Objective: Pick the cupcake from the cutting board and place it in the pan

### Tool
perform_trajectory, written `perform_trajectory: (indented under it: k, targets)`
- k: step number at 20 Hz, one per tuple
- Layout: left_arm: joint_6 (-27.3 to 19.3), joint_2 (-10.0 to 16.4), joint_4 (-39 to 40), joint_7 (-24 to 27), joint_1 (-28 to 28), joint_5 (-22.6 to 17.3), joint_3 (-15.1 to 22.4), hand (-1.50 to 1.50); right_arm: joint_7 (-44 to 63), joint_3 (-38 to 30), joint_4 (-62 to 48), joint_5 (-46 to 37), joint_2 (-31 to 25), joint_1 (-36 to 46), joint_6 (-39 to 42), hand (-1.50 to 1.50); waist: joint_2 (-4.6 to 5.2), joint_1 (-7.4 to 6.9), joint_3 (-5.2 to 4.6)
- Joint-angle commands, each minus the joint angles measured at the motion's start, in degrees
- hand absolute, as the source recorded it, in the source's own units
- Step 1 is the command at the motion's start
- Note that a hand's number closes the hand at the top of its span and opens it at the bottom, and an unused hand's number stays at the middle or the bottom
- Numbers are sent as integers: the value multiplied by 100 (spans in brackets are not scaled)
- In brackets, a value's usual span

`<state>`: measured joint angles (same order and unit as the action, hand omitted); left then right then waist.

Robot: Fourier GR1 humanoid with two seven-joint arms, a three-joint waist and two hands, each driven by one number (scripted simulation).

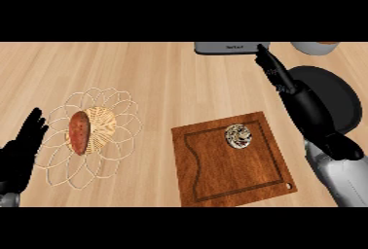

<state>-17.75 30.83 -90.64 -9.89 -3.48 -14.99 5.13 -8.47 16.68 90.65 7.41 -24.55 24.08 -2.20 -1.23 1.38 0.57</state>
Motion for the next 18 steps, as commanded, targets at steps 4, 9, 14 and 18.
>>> perform_trajectory:
  k: [4, 9, 14, 18]
  targets:
    - [34, -551, -169, 250, 572, -104, 34, 0, -55, -1105, -157, 859, 276, -180, -159, 150, 125, -68, -55]
    - [41, -871, -339, 6, 720, -423, 148, 0, 382, -1313, -363, -508, -261, -966, -1610, 150, 73, 235, -68]
    - [-32, -918, -342, 55, 722, -228, 215, 0, 553, -853, 1138, -1268, -514, -2927, -1961, -150, 46, 234, -67]
    - [304, -810, -58, 73, 1054, -405, -54, 0, 977, -1171, 1886, -1515, -1376, -3354, -1446, -150, 95, 35, -66]
